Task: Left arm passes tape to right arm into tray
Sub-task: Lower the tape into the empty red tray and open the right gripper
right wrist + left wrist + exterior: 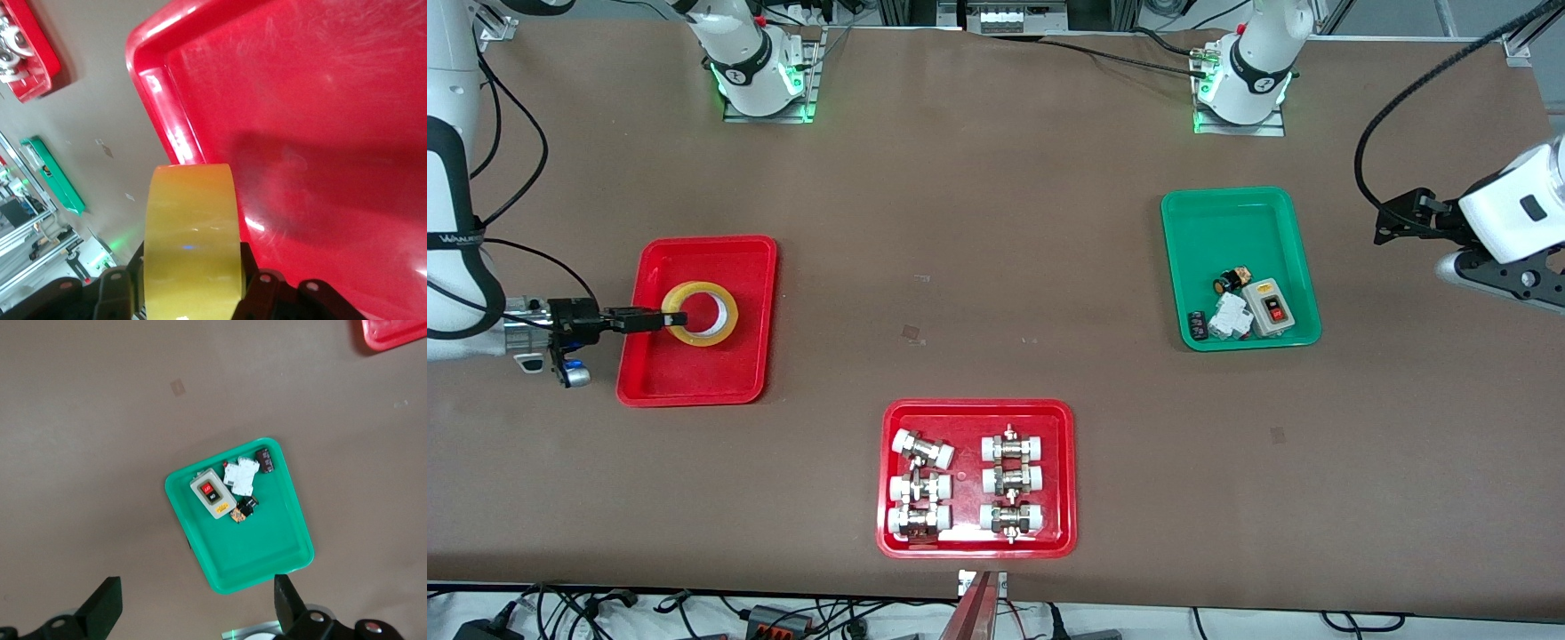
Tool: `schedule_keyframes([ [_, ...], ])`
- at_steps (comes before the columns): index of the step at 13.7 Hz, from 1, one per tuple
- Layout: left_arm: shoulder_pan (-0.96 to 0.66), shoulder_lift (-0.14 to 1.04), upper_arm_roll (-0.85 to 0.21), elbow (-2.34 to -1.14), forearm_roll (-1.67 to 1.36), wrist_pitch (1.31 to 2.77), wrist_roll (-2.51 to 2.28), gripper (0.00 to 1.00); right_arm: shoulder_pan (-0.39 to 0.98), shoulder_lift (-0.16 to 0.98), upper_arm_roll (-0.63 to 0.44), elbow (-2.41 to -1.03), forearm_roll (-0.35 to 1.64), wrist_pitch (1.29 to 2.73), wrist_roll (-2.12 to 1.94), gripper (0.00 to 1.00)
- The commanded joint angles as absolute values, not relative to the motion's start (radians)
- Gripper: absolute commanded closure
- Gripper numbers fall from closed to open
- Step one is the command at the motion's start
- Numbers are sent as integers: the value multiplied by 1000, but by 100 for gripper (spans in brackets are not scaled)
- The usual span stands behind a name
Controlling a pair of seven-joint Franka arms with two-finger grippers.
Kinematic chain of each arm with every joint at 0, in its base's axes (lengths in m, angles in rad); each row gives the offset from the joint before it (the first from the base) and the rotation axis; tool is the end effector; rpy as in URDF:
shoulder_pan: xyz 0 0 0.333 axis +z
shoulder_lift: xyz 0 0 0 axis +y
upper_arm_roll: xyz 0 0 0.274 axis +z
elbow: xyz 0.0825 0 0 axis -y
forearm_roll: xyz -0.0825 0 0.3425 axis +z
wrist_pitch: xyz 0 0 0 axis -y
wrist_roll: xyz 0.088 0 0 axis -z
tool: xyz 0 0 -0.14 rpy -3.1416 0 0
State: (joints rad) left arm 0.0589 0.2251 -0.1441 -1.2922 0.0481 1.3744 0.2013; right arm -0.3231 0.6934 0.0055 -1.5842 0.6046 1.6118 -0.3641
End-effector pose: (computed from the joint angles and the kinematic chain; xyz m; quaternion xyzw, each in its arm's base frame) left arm 0.5452 -0.0307 0.5323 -0.9878 0.1388 0.0706 0.0036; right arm 0.5477 -0.0987 0.1855 -0.9040 0.0878 0.2008 0.3672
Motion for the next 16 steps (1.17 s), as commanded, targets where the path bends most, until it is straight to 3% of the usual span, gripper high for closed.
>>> schedule_keyframes([
  [1,31,73,-111,-1516,69,1512,143,0,-344,716,28,-1566,606,1588,-390,54],
  [5,23,-70,-109,-1721,69,1597,94,0,-374,747,28,-1568,604,1578,-434,51],
  [6,23,-81,-109,-1739,69,1606,94,0,-377,747,28,-1568,603,1574,-436,45],
  [7,25,-80,-109,-1735,69,1606,92,0,-376,749,28,-1568,600,1574,-437,31],
  [8,25,-71,-109,-1720,74,1606,98,0,-374,759,28,-1568,595,1575,-437,0],
  [12,31,-25,-110,-1657,72,1633,86,0,-358,782,28,-1569,531,1620,-471,0],
  [14,35,-26,-112,-1657,80,1742,97,0,-318,766,28,-1574,442,1678,-471,0],
  [16,49,-32,-110,-1658,55,1741,92,0,-290,709,28,-1566,344,1710,-459,0],
])
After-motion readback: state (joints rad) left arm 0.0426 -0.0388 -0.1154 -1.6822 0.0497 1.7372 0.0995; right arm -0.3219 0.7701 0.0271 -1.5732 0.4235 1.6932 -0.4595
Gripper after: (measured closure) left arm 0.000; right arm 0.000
